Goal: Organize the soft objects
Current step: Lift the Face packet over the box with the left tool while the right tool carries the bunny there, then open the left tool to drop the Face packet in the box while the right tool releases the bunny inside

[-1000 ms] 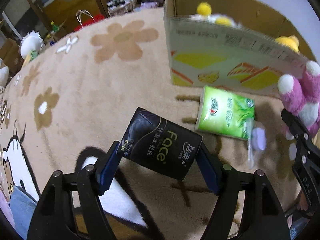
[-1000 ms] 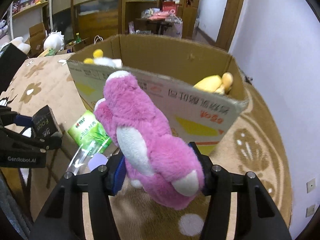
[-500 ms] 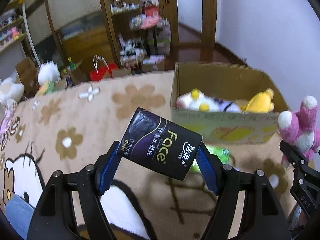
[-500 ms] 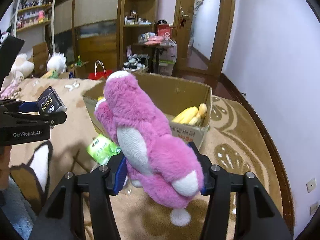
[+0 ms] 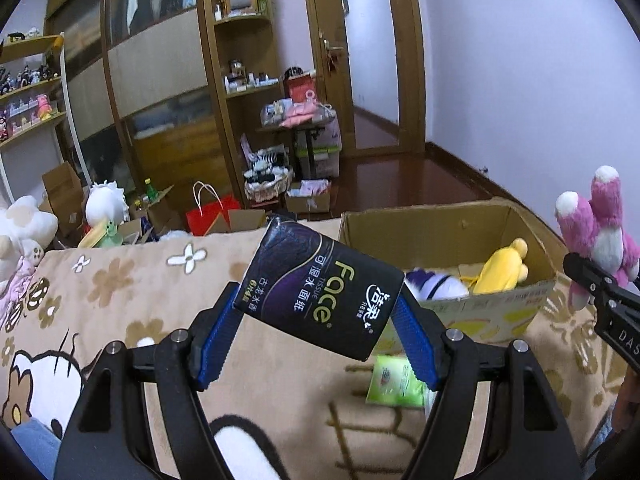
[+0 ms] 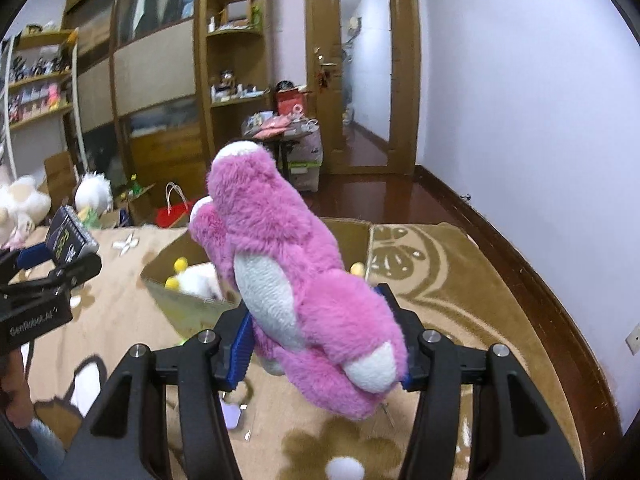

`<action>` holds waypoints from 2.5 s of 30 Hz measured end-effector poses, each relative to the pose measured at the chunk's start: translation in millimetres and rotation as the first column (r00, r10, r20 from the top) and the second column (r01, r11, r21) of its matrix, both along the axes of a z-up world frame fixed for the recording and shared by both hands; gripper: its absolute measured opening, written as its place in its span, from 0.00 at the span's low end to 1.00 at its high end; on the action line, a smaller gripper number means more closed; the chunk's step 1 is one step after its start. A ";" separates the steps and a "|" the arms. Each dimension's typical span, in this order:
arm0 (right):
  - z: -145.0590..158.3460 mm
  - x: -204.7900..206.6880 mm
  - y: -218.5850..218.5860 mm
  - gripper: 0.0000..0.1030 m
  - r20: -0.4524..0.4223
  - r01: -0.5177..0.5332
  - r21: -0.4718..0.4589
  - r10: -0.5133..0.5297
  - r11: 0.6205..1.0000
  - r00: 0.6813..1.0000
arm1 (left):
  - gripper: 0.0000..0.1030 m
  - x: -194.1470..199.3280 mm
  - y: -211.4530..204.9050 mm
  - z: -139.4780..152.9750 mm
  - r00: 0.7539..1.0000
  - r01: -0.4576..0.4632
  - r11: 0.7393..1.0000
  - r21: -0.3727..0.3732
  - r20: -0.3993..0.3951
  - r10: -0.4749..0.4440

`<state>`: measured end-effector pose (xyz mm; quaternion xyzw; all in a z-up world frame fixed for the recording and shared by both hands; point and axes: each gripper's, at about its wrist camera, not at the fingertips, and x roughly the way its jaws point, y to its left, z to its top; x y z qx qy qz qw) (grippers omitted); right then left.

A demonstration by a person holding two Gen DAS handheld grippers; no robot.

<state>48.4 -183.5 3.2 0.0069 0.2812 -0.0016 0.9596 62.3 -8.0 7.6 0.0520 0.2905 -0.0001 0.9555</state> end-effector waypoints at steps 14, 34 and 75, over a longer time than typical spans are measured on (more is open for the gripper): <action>1.7 27.1 -8.1 0.57 0.053 0.023 0.028 -0.024 0.999 0.998 | 0.71 34.1 -25.0 3.6 0.996 0.041 0.999 0.025 0.080 -0.043; -5.9 52.7 -0.4 0.58 0.067 0.004 0.004 -0.004 1.000 0.998 | 0.71 75.7 -31.4 -9.3 0.994 0.078 0.997 -0.005 0.074 -0.078; -40.1 83.1 -3.1 0.63 -0.037 -0.066 0.066 0.069 0.996 0.997 | 0.86 118.8 -46.9 -50.8 0.990 0.116 0.993 0.032 -0.083 -0.113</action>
